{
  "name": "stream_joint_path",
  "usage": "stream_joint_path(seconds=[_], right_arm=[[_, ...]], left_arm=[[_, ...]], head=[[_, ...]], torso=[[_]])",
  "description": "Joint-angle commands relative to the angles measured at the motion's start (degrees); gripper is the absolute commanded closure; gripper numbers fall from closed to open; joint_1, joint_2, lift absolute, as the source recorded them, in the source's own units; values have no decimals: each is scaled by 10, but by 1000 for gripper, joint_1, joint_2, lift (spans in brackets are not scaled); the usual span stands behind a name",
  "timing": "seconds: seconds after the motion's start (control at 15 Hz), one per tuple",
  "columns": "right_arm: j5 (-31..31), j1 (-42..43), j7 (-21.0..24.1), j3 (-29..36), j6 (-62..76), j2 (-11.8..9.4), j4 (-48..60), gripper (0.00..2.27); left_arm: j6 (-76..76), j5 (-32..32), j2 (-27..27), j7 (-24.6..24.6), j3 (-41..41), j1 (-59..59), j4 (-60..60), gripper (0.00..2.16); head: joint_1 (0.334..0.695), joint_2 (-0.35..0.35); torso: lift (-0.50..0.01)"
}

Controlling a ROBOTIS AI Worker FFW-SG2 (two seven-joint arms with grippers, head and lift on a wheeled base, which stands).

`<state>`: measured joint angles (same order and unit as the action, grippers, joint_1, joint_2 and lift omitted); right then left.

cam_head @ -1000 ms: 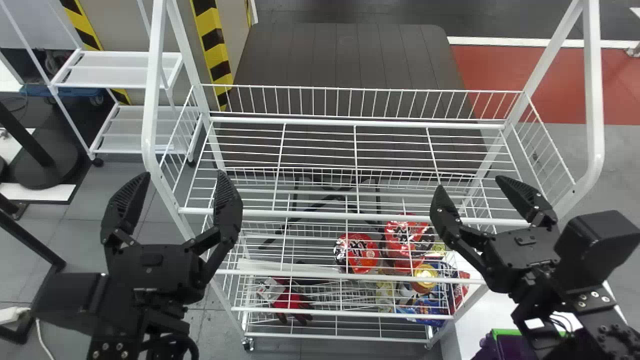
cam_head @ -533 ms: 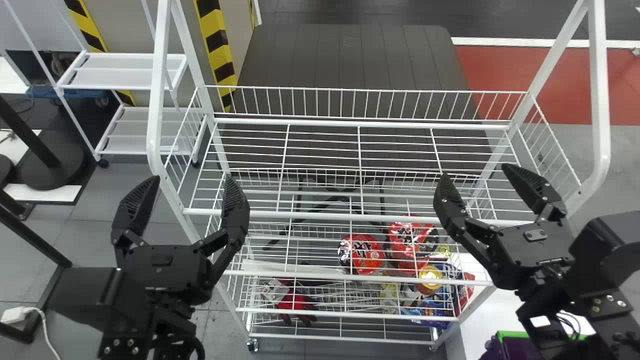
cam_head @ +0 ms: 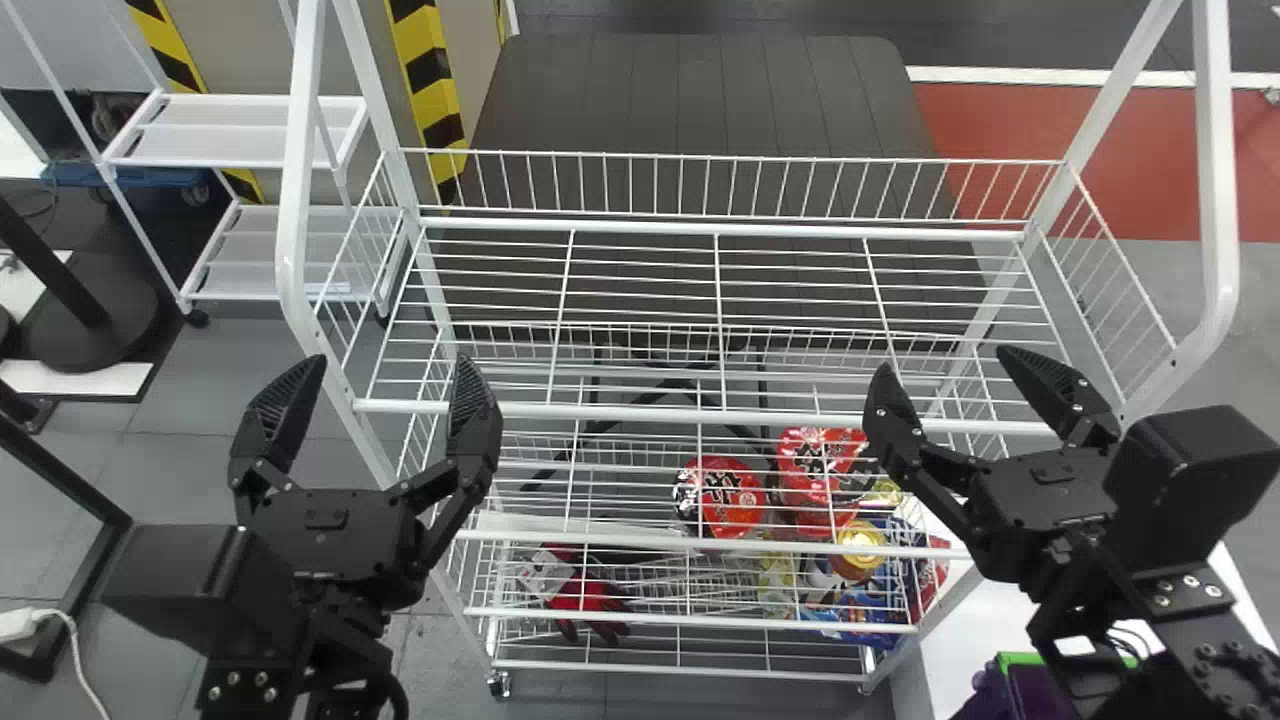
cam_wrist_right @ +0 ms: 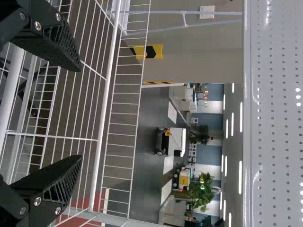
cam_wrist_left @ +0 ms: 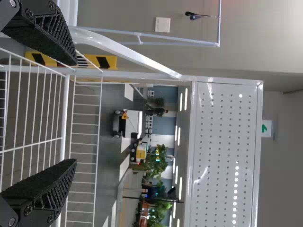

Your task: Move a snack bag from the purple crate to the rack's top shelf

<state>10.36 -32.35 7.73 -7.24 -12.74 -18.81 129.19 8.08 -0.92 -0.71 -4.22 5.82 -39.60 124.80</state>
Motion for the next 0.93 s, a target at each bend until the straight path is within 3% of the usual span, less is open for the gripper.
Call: stream_joint_path(seconds=[0.0,0.6,0.87], right_arm=[[5,0,-1,2,3,-1,0,178],[6,-15,-6,10,26,-2,0,178],[29,-32,-29,30,43,-1,-2,178]], left_arm=[[-5,19,-1,4,-4,1,-1,76],[-5,29,-1,4,-7,1,-2,76],[18,30,0,4,-9,8,-23,76]], head=[[695,0],[695,2],[695,1]], torso=[[-41],[-77],[-94]])
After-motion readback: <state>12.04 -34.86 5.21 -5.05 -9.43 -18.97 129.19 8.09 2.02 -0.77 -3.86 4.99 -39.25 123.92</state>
